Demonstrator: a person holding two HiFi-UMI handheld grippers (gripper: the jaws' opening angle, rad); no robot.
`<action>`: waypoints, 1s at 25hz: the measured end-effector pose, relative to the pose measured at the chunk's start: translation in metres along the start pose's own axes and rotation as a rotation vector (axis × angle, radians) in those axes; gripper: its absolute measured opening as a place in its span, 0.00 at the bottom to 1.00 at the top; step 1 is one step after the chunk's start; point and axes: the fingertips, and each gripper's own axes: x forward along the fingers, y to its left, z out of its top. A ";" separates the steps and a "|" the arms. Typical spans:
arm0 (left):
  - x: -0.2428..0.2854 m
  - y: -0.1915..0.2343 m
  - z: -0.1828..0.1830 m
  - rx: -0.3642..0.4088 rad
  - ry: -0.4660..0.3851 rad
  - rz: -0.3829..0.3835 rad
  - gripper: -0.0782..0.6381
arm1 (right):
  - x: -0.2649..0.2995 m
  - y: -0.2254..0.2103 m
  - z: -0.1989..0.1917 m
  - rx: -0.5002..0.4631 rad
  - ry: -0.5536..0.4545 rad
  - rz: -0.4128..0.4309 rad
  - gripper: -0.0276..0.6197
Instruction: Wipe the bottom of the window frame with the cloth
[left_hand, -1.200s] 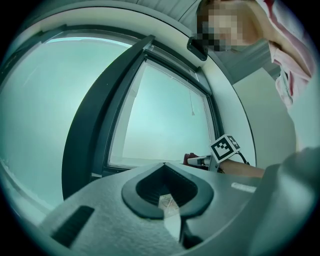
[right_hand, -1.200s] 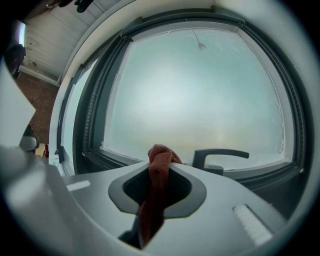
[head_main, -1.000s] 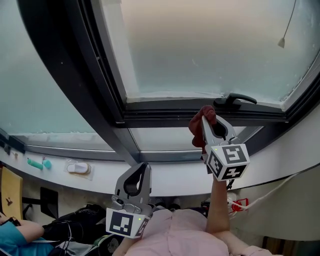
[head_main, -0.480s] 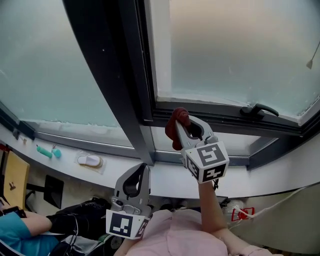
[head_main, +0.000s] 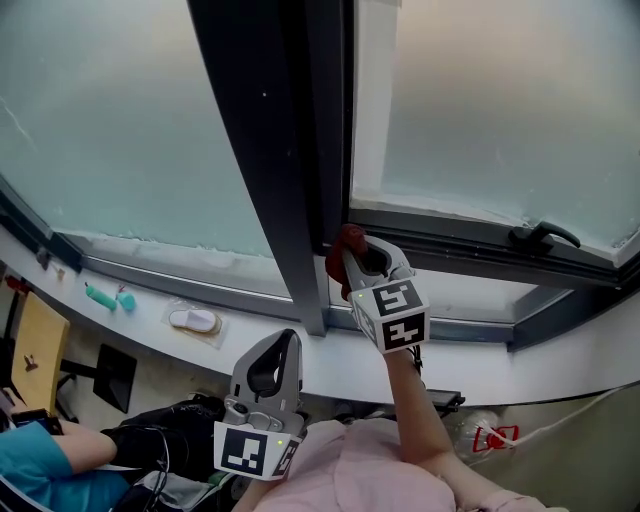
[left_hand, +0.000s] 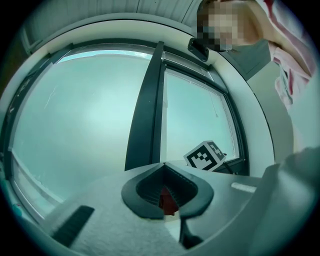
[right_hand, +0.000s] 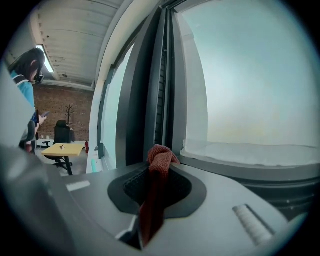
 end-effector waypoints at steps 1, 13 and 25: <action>0.000 0.003 0.000 0.000 -0.001 0.001 0.11 | 0.001 0.000 0.000 -0.009 0.006 -0.009 0.13; 0.006 0.007 -0.001 -0.008 -0.006 -0.001 0.11 | 0.005 0.000 0.003 -0.036 0.026 -0.002 0.13; 0.007 -0.002 0.002 -0.004 -0.007 0.002 0.11 | 0.004 0.000 0.000 -0.080 0.041 0.018 0.13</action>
